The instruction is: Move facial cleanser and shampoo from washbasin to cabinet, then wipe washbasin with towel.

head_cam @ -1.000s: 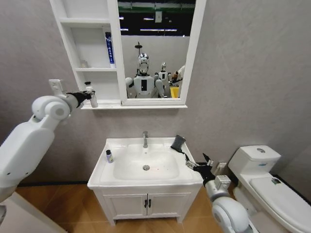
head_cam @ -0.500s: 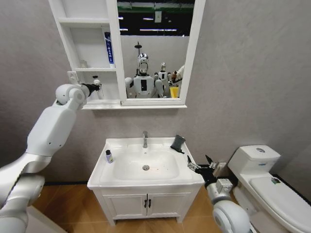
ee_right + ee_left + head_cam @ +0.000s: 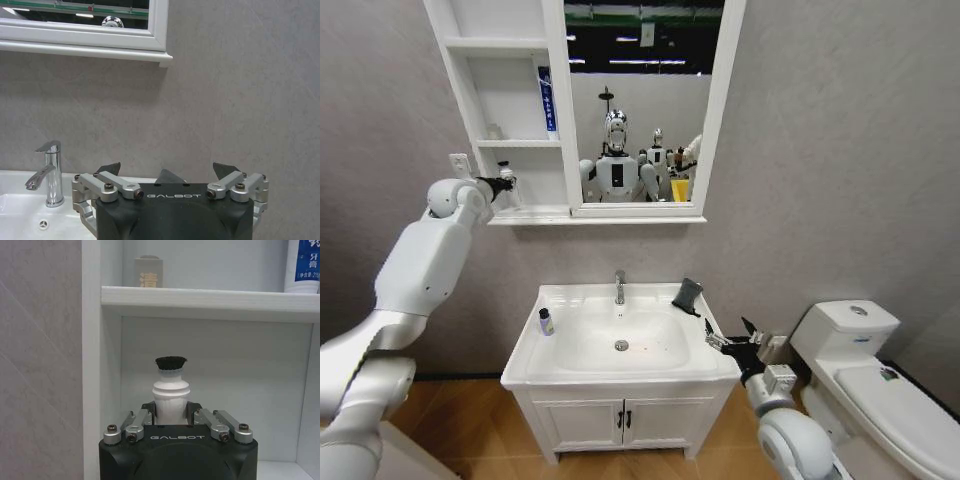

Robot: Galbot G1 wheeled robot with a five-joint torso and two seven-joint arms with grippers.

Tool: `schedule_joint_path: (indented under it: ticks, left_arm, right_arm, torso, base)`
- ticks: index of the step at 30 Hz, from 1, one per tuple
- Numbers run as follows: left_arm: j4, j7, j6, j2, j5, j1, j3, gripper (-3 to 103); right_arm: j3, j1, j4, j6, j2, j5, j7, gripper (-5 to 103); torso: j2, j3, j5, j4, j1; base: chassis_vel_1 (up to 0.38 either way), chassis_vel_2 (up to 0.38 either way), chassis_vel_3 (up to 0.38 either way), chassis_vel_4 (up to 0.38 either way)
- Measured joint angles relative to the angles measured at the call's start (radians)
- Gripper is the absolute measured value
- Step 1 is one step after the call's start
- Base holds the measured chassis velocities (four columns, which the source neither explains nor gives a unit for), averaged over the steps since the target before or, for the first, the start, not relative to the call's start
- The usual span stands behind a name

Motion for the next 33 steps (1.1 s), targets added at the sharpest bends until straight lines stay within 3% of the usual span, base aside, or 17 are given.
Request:
schedule_joint_path:
  ticks: [24,29,32,33]
  left_arm:
    - [0.110,0.053,-0.052,-0.041,0.083,-0.044,-0.005,28]
    - [0.118,0.052,-0.053,-0.046,0.091,-0.044,-0.005,42]
    - [0.127,0.052,-0.055,-0.055,0.100,-0.043,-0.006,58]
    - [0.127,0.052,-0.055,-0.055,0.100,-0.043,-0.006,58]
  right_arm:
    - [0.001,-0.004,0.002,0.010,0.002,-0.001,0.002,100]
    - [0.004,-0.004,0.002,0.011,-0.004,0.005,0.002,100]
    - [0.007,-0.001,-0.001,0.013,-0.012,0.011,0.002,100]
    - [0.007,-0.001,-0.001,0.013,-0.012,0.011,0.002,100]
  torso:
    - [0.000,0.000,0.0001,0.0002,0.000]
    - [0.000,0.000,0.0001,0.0002,0.000]
    - [0.000,0.000,0.0001,0.0000,0.000]
    - [0.000,0.000,0.0001,0.0000,0.000]
  base:
    - [0.000,0.000,0.000,0.000]
    - [0.000,0.000,0.000,0.000]
    - [0.000,0.000,0.000,0.000]
    - [0.000,0.000,0.000,0.000]
